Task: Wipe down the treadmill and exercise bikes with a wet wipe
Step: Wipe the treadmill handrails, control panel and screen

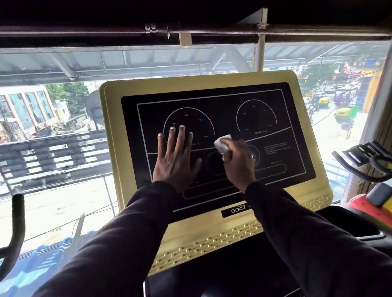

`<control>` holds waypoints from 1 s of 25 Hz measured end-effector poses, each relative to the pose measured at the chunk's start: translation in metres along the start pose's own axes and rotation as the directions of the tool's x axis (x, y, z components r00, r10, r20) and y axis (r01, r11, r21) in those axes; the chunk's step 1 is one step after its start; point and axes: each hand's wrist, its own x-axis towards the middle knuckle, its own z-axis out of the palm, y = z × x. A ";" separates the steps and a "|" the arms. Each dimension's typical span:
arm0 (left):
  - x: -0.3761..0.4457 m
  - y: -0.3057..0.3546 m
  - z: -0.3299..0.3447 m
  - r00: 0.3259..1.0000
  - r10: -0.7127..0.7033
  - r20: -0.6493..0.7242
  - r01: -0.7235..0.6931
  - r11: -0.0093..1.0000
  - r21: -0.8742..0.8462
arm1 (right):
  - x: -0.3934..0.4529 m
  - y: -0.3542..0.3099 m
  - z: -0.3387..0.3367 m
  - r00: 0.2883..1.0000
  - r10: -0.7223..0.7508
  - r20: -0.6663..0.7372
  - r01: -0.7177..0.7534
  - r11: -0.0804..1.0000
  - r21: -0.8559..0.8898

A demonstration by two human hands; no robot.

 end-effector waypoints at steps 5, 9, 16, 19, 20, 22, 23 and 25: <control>0.001 0.001 -0.002 1.000 0.000 0.018 0.001 0.999 -0.033 | -0.005 -0.008 0.013 0.965 -0.250 0.082 0.252 0.968 -0.015; -0.002 0.001 0.000 1.000 0.008 0.003 -0.008 0.999 -0.032 | 0.016 0.000 0.006 0.997 -0.017 -0.076 0.018 1.000 0.015; -0.001 -0.001 -0.001 1.000 0.010 0.021 -0.009 0.998 -0.060 | 0.026 -0.002 0.009 0.965 -0.249 0.082 0.249 0.969 0.013; 0.015 -0.005 -0.010 0.999 0.029 -0.039 -0.031 0.997 -0.065 | 0.034 -0.017 0.008 0.998 -0.054 -0.013 0.054 0.998 0.030; 0.023 -0.008 -0.014 0.997 0.028 -0.074 -0.033 0.996 -0.077 | 0.032 -0.025 0.011 0.990 -0.139 0.035 0.138 0.990 0.038; 0.038 -0.017 -0.019 0.996 0.023 -0.089 -0.031 0.996 -0.087 | 0.031 -0.031 0.012 0.942 -0.295 0.160 0.289 0.955 0.060; 0.041 -0.020 -0.018 0.998 0.023 -0.062 -0.027 0.997 -0.076 | 0.036 -0.029 0.010 0.936 -0.314 0.159 0.312 0.949 0.039; 0.042 -0.022 -0.010 0.999 0.018 -0.049 -0.020 0.999 -0.029 | 0.052 -0.020 0.008 0.988 -0.151 0.039 0.152 0.988 -0.010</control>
